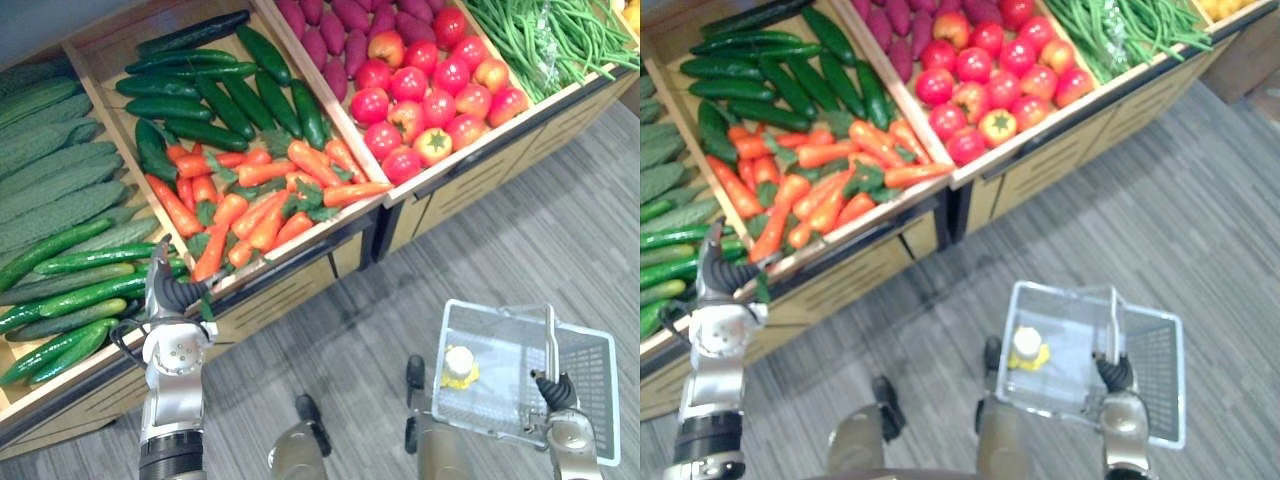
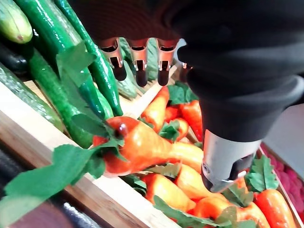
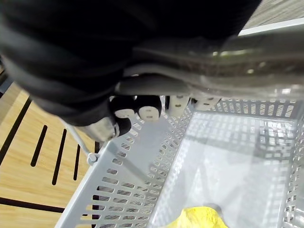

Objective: Pick vegetable in the basket

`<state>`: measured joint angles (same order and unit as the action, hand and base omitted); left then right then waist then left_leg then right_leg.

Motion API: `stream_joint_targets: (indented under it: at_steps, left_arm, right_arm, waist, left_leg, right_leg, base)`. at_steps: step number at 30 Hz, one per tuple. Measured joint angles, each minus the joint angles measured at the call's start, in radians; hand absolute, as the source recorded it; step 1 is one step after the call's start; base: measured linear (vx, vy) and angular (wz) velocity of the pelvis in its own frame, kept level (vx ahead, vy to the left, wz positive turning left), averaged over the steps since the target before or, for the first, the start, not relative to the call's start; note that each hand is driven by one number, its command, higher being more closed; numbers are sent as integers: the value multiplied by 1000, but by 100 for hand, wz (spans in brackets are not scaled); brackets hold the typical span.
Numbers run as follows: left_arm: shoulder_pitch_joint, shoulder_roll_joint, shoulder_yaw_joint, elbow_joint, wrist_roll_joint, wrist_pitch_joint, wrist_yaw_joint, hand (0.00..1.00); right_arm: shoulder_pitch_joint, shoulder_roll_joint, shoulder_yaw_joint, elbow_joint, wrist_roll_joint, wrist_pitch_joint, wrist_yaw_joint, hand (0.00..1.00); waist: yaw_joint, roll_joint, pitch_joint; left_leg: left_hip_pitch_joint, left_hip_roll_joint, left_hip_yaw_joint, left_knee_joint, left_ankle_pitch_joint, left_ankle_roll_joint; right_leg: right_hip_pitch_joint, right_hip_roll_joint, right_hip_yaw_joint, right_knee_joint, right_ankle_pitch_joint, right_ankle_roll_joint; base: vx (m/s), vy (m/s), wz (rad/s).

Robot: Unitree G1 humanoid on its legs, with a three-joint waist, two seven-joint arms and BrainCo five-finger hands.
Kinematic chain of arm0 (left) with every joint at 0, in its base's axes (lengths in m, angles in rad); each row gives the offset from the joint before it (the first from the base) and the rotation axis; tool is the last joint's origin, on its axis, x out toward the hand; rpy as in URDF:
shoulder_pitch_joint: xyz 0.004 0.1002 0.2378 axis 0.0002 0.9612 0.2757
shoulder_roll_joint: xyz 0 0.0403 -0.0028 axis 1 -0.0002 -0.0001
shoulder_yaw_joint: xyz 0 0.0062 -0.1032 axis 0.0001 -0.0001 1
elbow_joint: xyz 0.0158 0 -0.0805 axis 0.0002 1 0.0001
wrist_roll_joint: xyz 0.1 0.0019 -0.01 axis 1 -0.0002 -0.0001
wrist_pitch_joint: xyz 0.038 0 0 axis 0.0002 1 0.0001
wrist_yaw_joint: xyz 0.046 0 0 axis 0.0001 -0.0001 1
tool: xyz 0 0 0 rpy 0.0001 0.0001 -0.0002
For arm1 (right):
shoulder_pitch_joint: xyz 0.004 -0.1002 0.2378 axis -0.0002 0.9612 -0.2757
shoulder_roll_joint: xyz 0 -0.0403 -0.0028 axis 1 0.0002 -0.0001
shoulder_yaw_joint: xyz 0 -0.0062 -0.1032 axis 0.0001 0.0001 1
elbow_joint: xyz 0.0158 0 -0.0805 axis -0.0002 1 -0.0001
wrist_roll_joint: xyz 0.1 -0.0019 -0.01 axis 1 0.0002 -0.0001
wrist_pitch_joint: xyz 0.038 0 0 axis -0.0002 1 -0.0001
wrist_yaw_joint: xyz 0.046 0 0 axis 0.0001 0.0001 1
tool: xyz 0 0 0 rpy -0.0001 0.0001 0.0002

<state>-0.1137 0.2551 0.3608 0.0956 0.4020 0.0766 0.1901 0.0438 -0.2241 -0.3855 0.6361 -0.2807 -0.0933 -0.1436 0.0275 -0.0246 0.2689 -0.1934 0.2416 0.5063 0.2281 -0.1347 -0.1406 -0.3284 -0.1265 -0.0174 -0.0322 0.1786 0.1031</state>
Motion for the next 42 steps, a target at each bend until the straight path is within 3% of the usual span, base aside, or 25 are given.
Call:
stream_joint_targets:
  at_steps: [10, 19, 20, 24, 27, 34, 42]
  left_arm:
    - [-16, 0, 10, 129, 11, 3, 4, 0]
    - [-130, 11, 31, 291, 16, -3, 50, 0]
    - [-146, 18, 31, 311, 16, -3, 58, 100]
    - [-185, 32, 46, 355, 16, -3, 88, 100]
    - [-229, 82, 48, 406, 16, -2, 92, 100]
    - [-256, 93, -4, 419, 16, -1, 96, 100]
    - [-145, 68, -38, 260, 52, 20, 83, 100]
  right_arm:
    - [0, 0, 13, 0, -6, -2, 0, 100]
    - [-4, 0, 46, 0, -25, -8, -2, 100]
    - [-5, 0, 49, 0, -25, -10, -2, 100]
    - [-5, 0, 52, 3, -24, -13, -3, 100]
    - [-7, 0, 62, 7, -24, -15, -6, 100]
    - [-13, 0, 90, 9, -23, -21, -9, 100]
    - [-13, 2, 89, 22, -24, -22, -9, 100]
  waist:
    - [1, -3, -3]
    - [2, -6, -3]
    - [2, -8, -3]
    - [2, -9, -2]
    - [1, -18, 0]
    - [-2, -45, 0]
    - [-1, -49, -1]
  left_leg:
    - [-2, 1, -3, 0, 0, 0]
    - [-16, 1, -7, 2, 0, 0]
    - [-17, 1, -4, 2, 0, 0]
    - [-19, 2, -2, 2, 0, 0]
    - [-20, 1, -1, 2, 0, 0]
    - [-23, -1, 0, 1, 0, 0]
    - [-21, -5, -1, -3, 0, 0]
  right_leg:
    - [0, -1, -3, 0, 0, 0]
    - [-10, -1, -7, 0, 1, 1]
    - [-13, -1, -5, 0, 1, 2]
    - [-17, -1, -3, 0, 2, 3]
    - [-19, -2, -2, -1, 3, 4]
    - [-21, -3, -2, -7, 5, 7]
    - [-14, -5, -2, -17, 9, 12]
  base:
    - [0, 0, 0]
    - [0, 0, 1]
    - [0, 0, -4]
    - [0, 0, -1]
    - [0, 0, 0]
    - [-6, -10, 0]
    - [0, 0, 0]
